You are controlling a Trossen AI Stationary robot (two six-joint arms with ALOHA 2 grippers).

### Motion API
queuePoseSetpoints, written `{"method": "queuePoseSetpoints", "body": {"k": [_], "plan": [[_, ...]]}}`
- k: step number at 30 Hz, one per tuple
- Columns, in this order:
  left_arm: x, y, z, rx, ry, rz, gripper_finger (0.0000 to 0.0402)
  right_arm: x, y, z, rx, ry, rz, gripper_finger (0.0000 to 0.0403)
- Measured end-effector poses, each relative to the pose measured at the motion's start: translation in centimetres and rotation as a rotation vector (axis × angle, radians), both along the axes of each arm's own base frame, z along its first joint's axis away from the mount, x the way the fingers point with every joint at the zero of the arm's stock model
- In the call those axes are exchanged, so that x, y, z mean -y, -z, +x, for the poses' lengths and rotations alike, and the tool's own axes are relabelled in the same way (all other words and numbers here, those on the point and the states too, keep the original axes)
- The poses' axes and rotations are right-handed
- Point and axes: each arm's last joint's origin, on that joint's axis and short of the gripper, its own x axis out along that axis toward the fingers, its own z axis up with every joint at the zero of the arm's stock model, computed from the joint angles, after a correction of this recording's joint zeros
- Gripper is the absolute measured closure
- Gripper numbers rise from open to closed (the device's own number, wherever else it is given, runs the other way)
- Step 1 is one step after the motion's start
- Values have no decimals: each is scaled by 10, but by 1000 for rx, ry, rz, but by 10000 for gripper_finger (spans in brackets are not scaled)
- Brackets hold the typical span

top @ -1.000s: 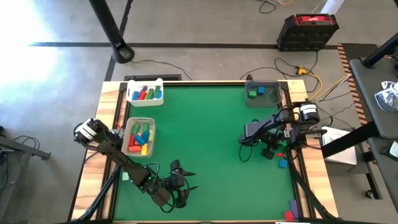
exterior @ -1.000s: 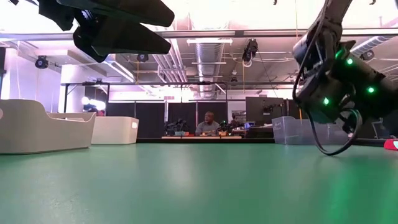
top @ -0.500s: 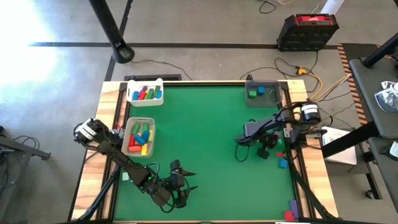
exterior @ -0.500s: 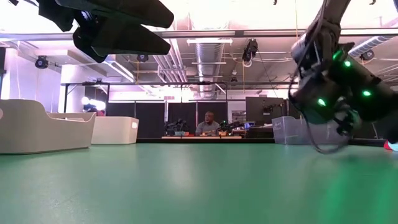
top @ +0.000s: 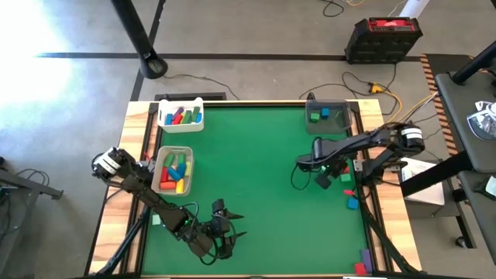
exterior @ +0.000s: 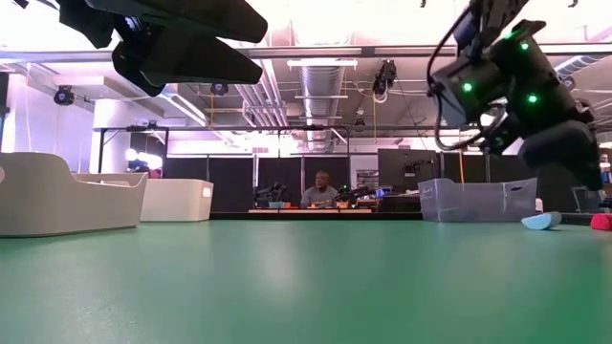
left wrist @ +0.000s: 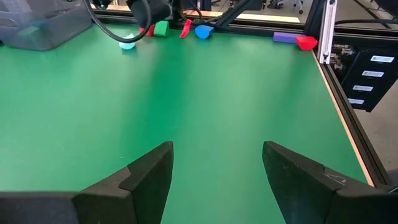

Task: Sort blocks by size
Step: Put the red half circle block into the black bin

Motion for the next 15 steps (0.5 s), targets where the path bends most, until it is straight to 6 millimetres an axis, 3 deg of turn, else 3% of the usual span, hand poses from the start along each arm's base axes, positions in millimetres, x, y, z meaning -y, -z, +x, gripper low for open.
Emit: {"method": "queuePoseSetpoints", "body": {"k": [3,8,15], "plan": [[0,0,0,0,0,0,169,7,4,-12,-22,43,0,363],[0,0,0,0,0,0,169,20,10,-26,-39,113,-1,288],[0,0,0,4,-1,-6,169,43,16,-24,48,174,13,204]]}}
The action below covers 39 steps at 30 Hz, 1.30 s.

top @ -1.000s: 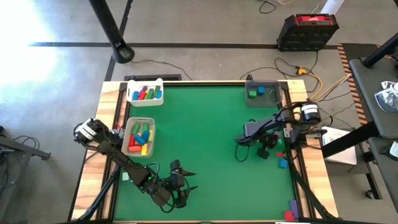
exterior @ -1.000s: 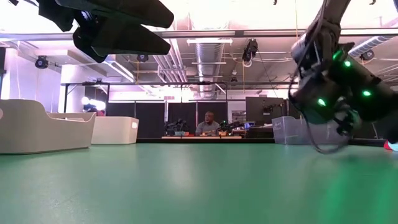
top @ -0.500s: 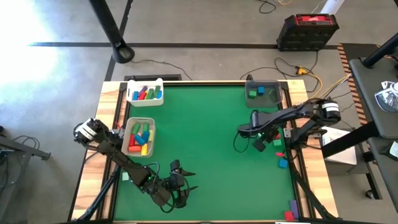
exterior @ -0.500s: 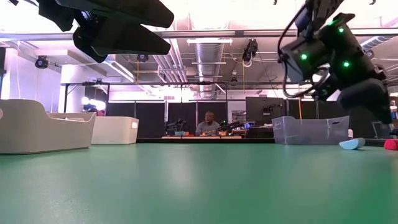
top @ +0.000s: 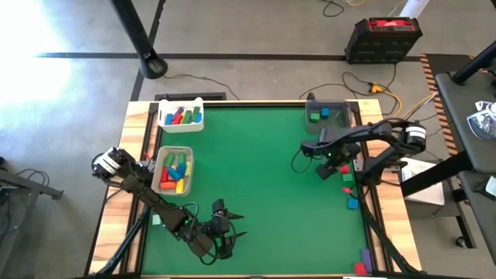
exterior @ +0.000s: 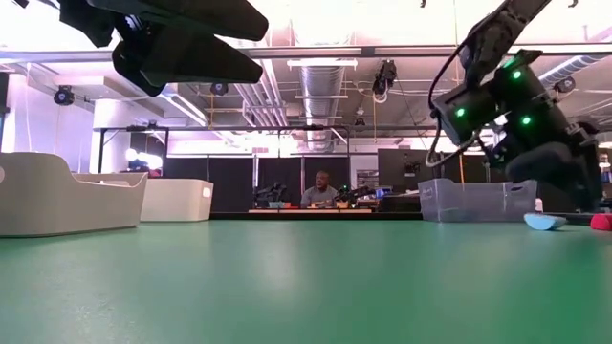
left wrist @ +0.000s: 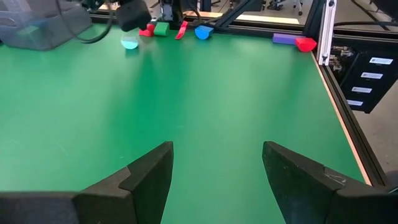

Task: Sort blocks by size
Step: Put the red half circle block into the black bin

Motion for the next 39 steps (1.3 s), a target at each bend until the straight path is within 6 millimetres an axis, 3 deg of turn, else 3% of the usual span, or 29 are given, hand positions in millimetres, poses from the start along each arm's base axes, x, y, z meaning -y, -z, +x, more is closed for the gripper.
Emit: {"method": "queuePoseSetpoints", "body": {"k": [7,13,20,31,39], "plan": [[0,0,0,1,1,-2,169,25,13,-14,-5,110,103,172],[1,0,0,0,4,-3,169,38,25,-28,43,177,227,181],[2,0,-1,1,7,-4,169,47,33,-39,80,207,248,187],[2,0,-1,1,7,-4,169,44,31,-29,157,164,252,191],[2,0,-1,2,7,-5,169,37,21,-7,248,113,227,193]]}}
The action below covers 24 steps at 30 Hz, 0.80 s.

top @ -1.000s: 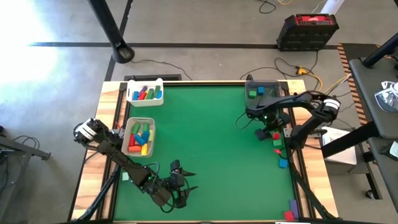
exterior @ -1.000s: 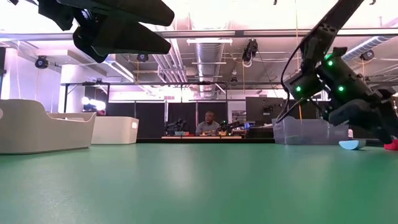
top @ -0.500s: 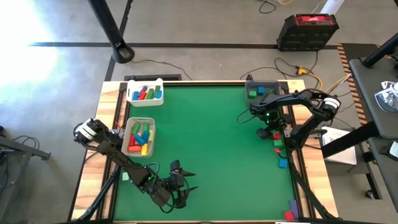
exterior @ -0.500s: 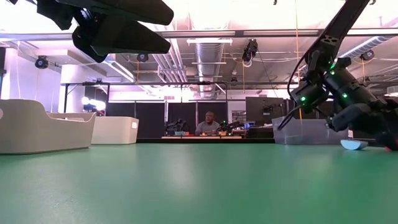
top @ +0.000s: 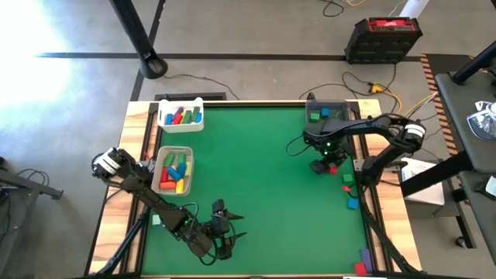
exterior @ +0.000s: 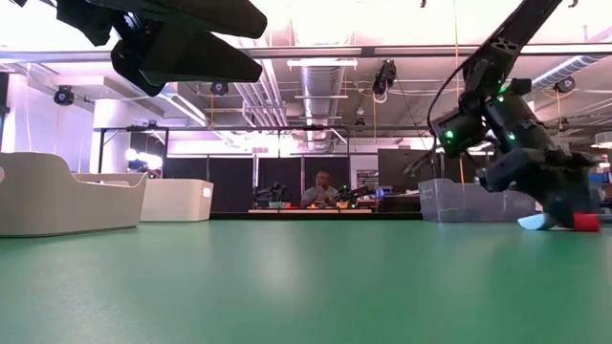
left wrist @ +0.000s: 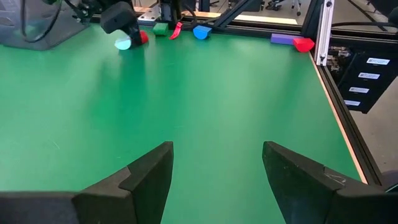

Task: Sort blocks by size
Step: Put the red half circle block into the black bin

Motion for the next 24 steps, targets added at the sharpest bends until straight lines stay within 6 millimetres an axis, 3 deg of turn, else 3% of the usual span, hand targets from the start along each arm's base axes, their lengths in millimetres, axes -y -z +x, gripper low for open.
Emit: {"method": "queuePoseSetpoints", "body": {"k": [6,18,24], "plan": [[0,0,0,0,0,0,169,-11,-6,20,64,-2,-55,192],[1,0,-1,1,3,-5,169,-19,-4,23,-32,185,-168,133],[2,0,-1,-2,12,-7,169,-24,-5,26,-47,264,-230,136]]}}
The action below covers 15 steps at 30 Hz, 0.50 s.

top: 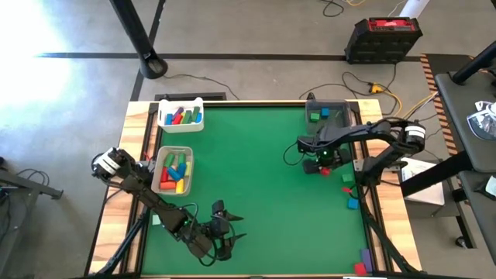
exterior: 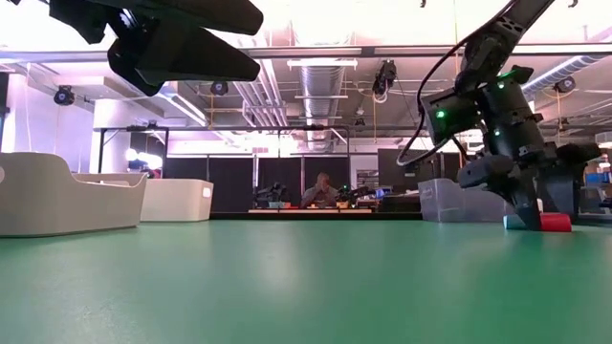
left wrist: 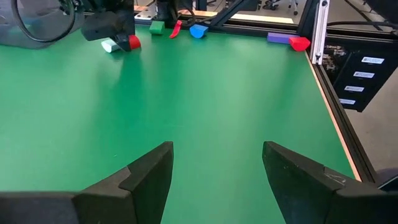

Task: Sort blocks by size
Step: Put the red half circle block into the black bin

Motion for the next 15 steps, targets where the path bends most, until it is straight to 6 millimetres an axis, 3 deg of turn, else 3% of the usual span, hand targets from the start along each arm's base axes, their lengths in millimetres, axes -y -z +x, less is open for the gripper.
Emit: {"method": "queuePoseSetpoints", "body": {"k": [8,15], "plan": [[3,0,-2,0,8,-2,169,-2,-2,4,24,57,-65,189],[4,0,-3,-1,16,4,169,-15,-6,9,65,62,-92,192]]}}
